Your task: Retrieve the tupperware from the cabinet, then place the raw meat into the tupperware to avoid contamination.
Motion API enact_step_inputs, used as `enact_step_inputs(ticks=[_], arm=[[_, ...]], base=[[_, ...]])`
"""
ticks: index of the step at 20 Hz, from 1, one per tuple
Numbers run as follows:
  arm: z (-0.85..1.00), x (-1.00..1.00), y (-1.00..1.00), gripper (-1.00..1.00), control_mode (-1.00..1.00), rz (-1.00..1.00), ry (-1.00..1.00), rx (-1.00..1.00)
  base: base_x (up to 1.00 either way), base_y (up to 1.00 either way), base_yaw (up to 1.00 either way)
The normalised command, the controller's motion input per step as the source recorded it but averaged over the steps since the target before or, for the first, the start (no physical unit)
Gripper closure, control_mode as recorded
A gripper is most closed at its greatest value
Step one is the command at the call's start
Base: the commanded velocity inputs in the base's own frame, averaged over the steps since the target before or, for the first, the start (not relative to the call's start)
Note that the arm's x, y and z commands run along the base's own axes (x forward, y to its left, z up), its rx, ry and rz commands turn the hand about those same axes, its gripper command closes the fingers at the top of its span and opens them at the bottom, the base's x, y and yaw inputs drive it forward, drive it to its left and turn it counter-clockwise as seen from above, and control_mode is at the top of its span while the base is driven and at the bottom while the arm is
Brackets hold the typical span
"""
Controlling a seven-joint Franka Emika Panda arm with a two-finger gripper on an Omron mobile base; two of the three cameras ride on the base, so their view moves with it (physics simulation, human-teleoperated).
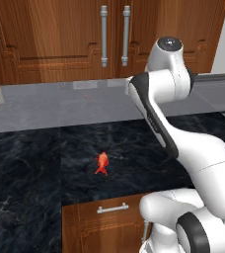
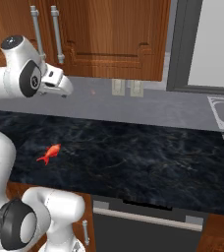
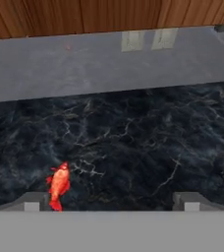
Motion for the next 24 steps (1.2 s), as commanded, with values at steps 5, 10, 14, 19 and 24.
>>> enact_step_inputs(ticks=[5,10,14,19,24], arm=[[0.69,0.0,0.14,-1.0,-1.0,-0.09,-0.17,0.06],[0.62,0.01,0.08,-1.0,-1.0,-0.06,-0.1,0.05],[0.27,0.2,0.02,-1.0,-1.0,0.02,-0.1,-0.02],[0.1,0.31,0.01,-1.0,-1.0,0.08,-0.08,-0.04],[0.1,0.4,0.13,-1.0,-1.0,0.09,0.0,-0.03]], base=[[0.0,0.0,0.0],[0.0,0.0,0.0],[0.0,0.0,0.0],[0.0,0.0,0.0],[0.0,0.0,0.0]])
